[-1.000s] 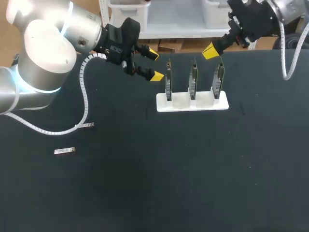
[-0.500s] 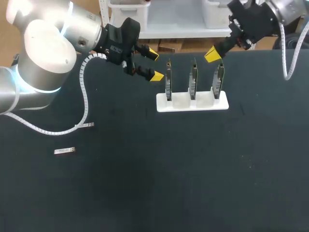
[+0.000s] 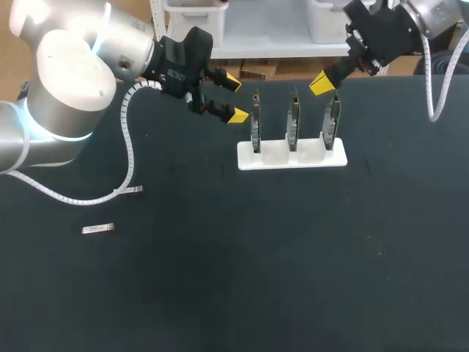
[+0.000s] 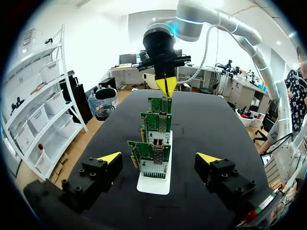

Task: Pick up the optical module with the left hand, and insert it into the network port with the right hand.

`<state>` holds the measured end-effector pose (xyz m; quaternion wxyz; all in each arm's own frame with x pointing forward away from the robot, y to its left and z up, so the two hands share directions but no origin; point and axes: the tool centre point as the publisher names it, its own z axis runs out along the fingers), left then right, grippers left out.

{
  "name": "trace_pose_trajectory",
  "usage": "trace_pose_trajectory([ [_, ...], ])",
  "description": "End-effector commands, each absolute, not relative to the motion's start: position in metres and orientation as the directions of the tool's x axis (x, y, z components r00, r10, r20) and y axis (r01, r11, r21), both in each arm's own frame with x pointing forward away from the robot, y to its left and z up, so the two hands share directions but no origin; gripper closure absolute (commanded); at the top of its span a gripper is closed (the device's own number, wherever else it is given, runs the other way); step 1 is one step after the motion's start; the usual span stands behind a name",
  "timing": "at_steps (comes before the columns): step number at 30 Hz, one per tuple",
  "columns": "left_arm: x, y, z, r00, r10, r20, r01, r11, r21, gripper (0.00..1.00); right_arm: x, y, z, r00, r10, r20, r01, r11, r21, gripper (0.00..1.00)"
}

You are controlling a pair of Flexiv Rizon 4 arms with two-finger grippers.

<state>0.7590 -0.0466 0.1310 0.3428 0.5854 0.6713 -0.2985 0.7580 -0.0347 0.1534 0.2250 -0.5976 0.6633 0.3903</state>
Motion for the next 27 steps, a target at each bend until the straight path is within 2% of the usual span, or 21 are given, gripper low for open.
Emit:
trace_pose_trajectory([
  [1,0.7600,-0.0477,0.1313,-0.083,0.586,-0.806,0.991,0.137,-0.002,0.00,0.7557,-0.0352,0.1535,-0.187,-0.615,-0.766,-0.969,-0.013,0.247,1.00],
  [19,0.7600,-0.0477,0.1313,-0.083,0.586,-0.806,0.991,0.137,-0.002,0.00,0.7544,-0.0348,0.1517,-0.190,-0.621,-0.760,-0.967,-0.014,0.253,1.00],
  [20,0.7600,-0.0477,0.1313,-0.083,0.586,-0.806,0.991,0.137,-0.002,0.00,0.7543,-0.0348,0.1515,-0.190,-0.622,-0.760,-0.967,-0.013,0.253,0.81],
  [21,0.7600,-0.0477,0.1313,-0.083,0.586,-0.806,0.991,0.137,-0.002,0.00,0.7541,-0.0347,0.1515,-0.191,-0.623,-0.758,-0.968,-0.010,0.252,0.31],
  [22,0.7600,-0.0477,0.1313,-0.083,0.586,-0.806,0.991,0.137,-0.002,0.00,0.7541,-0.0347,0.1515,-0.191,-0.623,-0.758,-0.968,-0.010,0.252,0.00],
  [27,0.7600,-0.0477,0.1313,-0.083,0.586,-0.806,0.991,0.137,-0.002,0.00,0.7541,-0.0347,0.1515,-0.191,-0.623,-0.758,-0.968,-0.010,0.252,0.00],
])
